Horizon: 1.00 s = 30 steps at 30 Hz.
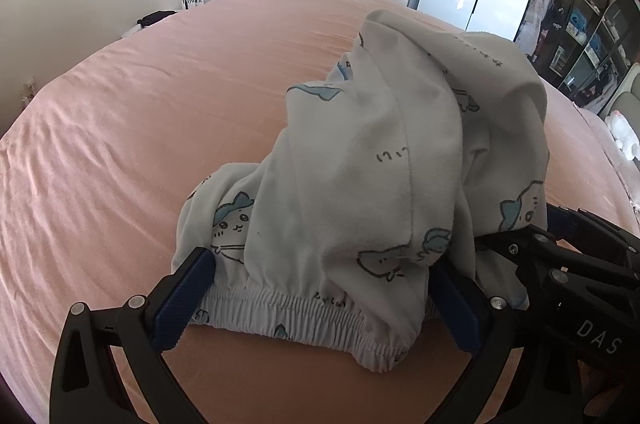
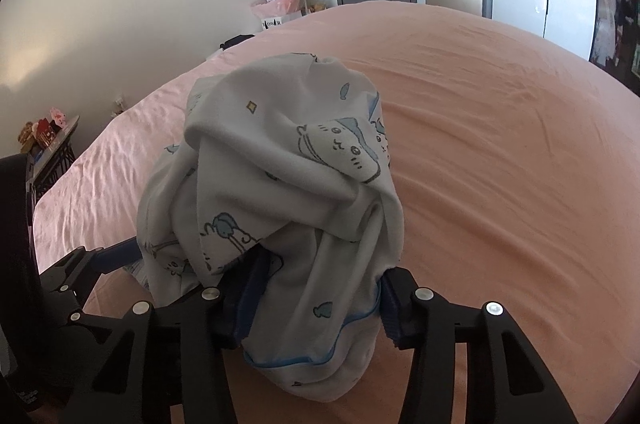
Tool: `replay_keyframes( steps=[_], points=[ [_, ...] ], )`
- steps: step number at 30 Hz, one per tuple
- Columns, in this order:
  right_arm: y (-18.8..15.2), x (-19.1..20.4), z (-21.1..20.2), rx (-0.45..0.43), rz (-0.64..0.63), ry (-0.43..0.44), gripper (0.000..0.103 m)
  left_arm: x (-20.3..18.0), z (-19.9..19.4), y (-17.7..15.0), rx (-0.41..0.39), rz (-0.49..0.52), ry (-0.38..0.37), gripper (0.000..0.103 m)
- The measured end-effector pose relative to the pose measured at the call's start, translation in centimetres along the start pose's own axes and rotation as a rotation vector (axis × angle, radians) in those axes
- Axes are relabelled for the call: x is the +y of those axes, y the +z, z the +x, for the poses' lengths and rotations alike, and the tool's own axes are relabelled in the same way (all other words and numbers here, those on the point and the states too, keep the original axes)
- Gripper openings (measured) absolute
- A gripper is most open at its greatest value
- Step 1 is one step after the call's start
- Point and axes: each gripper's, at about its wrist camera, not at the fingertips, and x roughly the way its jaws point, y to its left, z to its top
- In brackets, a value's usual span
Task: Fold clothes
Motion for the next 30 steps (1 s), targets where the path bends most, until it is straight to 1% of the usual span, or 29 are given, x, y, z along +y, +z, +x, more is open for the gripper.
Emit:
replay_keyframes(
  steps=[2, 5, 9, 10, 12, 14, 15, 17, 18, 21, 23, 24, 25, 27, 28, 30],
  points=[
    [-0.1, -0.3, 0.0, -0.001, 0.021, 0.006, 0.045, 0.2, 0.2, 0.1, 0.003, -0.003, -0.001, 0.103],
    [0.0, -0.5, 0.1, -0.005, 0.045, 0.014, 0.043, 0.1, 0.1, 0.1, 0.001, -0.005, 0.001, 0.103],
    [-0.1, -0.7, -0.1, -0.014, 0.053, 0.015, 0.042, -0.1, -0.3, -0.2, -0.007, -0.004, 0.018, 0.103],
    [-0.1, -0.7, -0.1, -0.016, 0.059, 0.018, 0.042, -0.2, -0.5, -0.3, -0.009, -0.004, 0.021, 0.101],
    [-0.2, -0.7, -0.2, -0.012, 0.069, 0.019, 0.042, -0.5, -0.9, -0.4, -0.014, -0.004, 0.026, 0.095],
    [-0.2, -0.4, -0.4, -0.018, 0.065, 0.016, 0.042, -0.9, -1.3, -0.5, -0.017, -0.004, 0.012, 0.079],
    [-0.3, -0.3, -0.5, -0.02, 0.063, 0.014, 0.042, -1.2, -1.5, -0.5, -0.02, -0.001, 0.006, 0.074],
    [-0.3, -0.2, -0.7, -0.024, 0.059, 0.014, 0.042, -1.7, -1.9, -0.6, -0.026, 0.009, -0.009, 0.052],
    [-0.3, -0.2, -0.8, -0.026, 0.057, 0.014, 0.042, -2.0, -2.0, -0.7, -0.027, 0.011, -0.016, 0.048],
    [-0.1, 0.2, -1.2, -0.021, 0.051, 0.009, 0.041, -2.6, -2.6, -0.9, -0.04, 0.014, -0.006, 0.041],
    [-0.1, 1.0, -1.8, -0.03, 0.027, 0.017, 0.041, -2.9, -2.8, -1.1, -0.044, 0.016, -0.014, 0.031],
    [-0.2, 1.2, -2.1, -0.039, 0.019, 0.021, 0.041, -3.0, -2.9, -1.2, -0.048, 0.016, -0.016, 0.029],
    [-0.2, 1.4, -2.3, -0.042, 0.013, 0.024, 0.041, -3.1, -3.2, -1.3, -0.051, 0.018, -0.019, 0.024],
    [-0.1, 1.6, -2.4, -0.041, 0.007, 0.021, 0.041, -2.7, -3.1, -0.7, -0.05, 0.028, -0.016, 0.021],
    [-0.1, 1.7, -2.3, -0.037, 0.008, 0.016, 0.041, -2.7, -3.0, -0.5, -0.051, 0.033, -0.01, 0.018],
    [-0.4, 1.3, -2.5, -0.027, 0.023, 0.021, 0.035, -2.6, -3.1, -0.3, -0.051, 0.04, -0.005, 0.017]
  ],
)
